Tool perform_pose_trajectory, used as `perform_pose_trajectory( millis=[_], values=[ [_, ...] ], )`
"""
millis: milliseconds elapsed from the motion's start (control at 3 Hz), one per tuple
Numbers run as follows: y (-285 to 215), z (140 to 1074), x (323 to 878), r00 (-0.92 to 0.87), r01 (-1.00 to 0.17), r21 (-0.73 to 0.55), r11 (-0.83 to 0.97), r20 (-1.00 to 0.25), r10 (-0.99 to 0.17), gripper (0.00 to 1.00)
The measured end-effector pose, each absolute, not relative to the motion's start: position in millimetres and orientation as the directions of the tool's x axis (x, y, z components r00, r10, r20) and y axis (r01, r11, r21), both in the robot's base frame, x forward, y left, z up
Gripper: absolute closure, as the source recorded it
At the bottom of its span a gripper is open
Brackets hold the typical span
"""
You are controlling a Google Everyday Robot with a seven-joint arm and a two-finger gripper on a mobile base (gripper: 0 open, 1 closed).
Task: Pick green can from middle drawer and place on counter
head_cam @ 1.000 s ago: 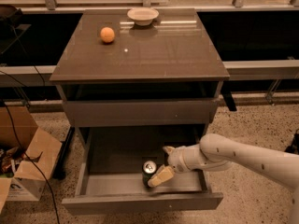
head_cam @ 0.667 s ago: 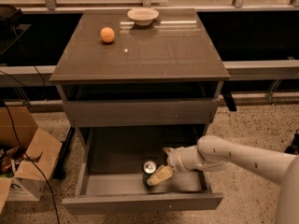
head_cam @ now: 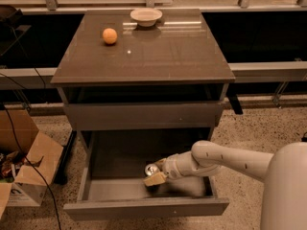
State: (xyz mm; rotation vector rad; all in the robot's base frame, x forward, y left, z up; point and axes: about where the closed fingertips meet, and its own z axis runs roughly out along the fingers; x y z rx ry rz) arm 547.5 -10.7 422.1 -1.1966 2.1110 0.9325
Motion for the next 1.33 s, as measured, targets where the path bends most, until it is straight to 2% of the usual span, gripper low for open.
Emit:
perform_pose_trajectory(
  millis=[667,1000,1333],
  values=[
    [7.4,452.8,543.6,-0.444,-0.889,0.305,0.341,-0.757,-0.480,0.89],
    [-3.8,513.2,551.1,-0.394,-0.908,0.274,0.316,-0.814,-0.427,1.00],
    [-47.6,612.8,540.7,-0.321,-0.938,0.234,0.255,-0.863,-0.391,1.00]
  ],
)
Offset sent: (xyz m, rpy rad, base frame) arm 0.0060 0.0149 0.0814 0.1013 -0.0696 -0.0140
